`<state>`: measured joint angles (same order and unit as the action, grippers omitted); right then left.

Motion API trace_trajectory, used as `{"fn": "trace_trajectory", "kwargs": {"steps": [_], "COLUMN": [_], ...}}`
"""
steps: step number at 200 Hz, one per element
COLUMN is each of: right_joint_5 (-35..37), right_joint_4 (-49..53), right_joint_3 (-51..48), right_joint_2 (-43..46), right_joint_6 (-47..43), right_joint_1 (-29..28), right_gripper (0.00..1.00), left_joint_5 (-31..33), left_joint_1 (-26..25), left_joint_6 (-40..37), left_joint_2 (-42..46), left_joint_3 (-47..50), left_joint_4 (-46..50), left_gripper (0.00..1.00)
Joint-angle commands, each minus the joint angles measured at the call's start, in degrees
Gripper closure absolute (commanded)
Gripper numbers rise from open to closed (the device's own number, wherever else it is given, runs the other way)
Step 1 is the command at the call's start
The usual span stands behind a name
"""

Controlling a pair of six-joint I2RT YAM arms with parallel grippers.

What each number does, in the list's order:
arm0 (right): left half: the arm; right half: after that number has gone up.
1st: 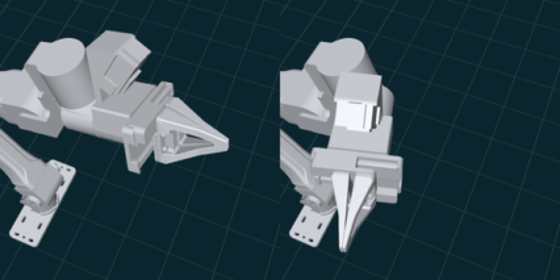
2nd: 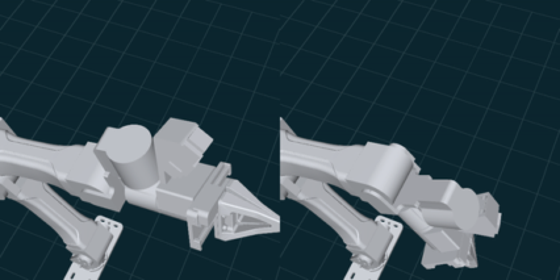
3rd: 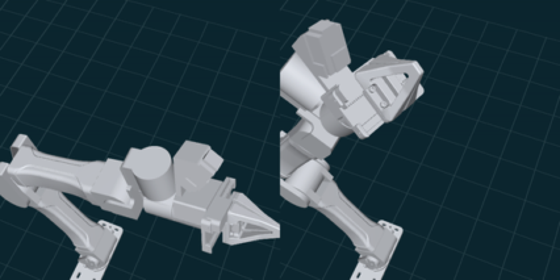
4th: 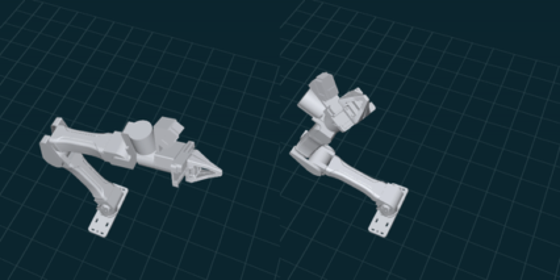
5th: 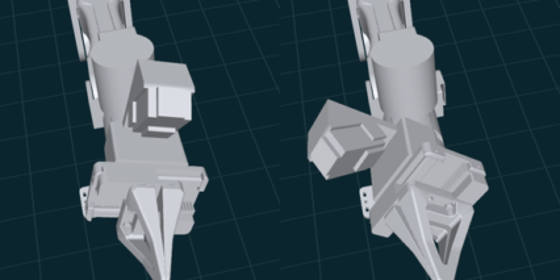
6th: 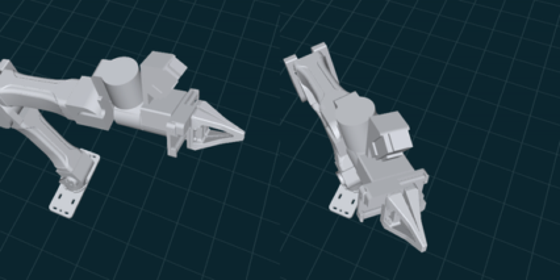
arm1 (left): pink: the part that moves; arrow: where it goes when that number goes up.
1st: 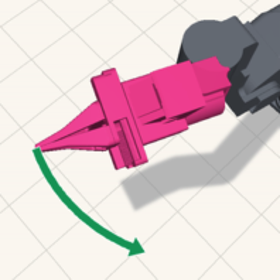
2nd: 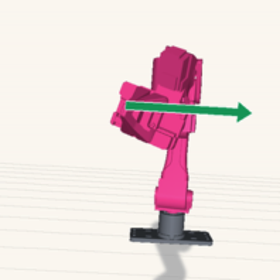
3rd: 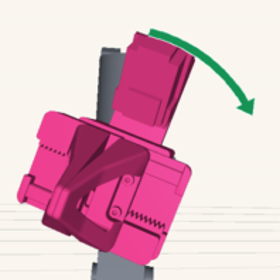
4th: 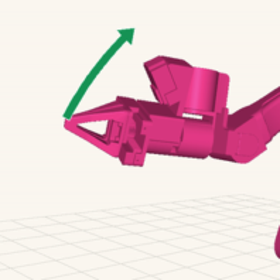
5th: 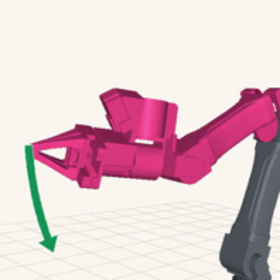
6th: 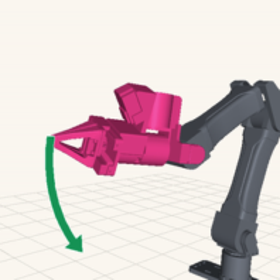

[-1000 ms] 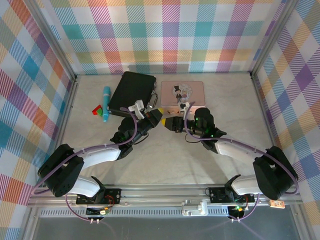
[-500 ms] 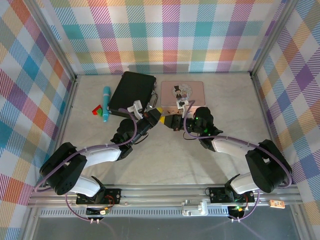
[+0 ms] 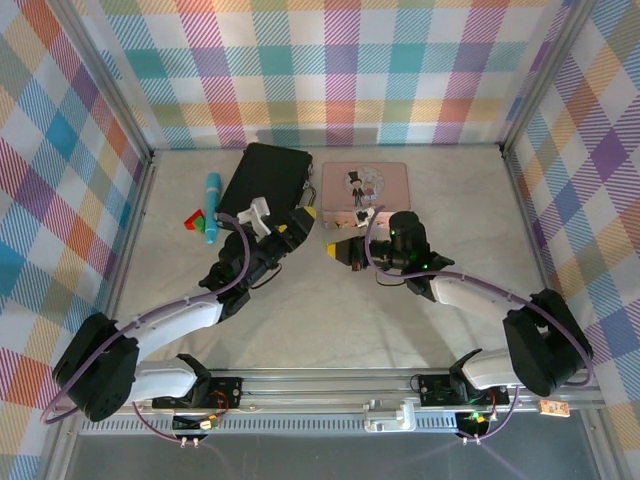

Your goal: Unlock the padlock with the key

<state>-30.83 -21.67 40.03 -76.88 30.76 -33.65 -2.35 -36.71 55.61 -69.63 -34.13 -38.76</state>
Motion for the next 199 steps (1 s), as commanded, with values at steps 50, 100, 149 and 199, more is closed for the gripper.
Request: {"fn": "trace_trajectory", "kwargs": {"steps": [50, 100, 149, 199], "right_joint_5": [-3.50, -7.74, -10.10, -10.52], "right_joint_4": [10.64, 7.20, 4.41, 2.64], "right_joint_3": [3.65, 3.30, 3.73, 4.17], "right_joint_2": [4.97, 4.98, 3.11, 1.30], "right_joint_6": [-10.14, -6.75, -4.03, -2.21], "right_joint_1": [1.64, 3.76, 4.03, 4.11], "right_gripper": [1.00, 1.00, 1.00, 1.00], "left_joint_5": [-20.15, -25.62, -27.77, -28.74], "left_joint_1": [1.99, 1.90, 1.46, 1.30], "left_joint_6": [-6.46, -7.80, -7.17, -6.50], "left_joint_2": [-5.13, -6.48, -8.61, -9.62], "left_joint_3": [-5.68, -6.48, -7.04, -8.36], "left_joint_4": [1.35, 1.58, 1.03, 0.45], "left_gripper": [0.34, 0.43, 0.60, 1.00]}}
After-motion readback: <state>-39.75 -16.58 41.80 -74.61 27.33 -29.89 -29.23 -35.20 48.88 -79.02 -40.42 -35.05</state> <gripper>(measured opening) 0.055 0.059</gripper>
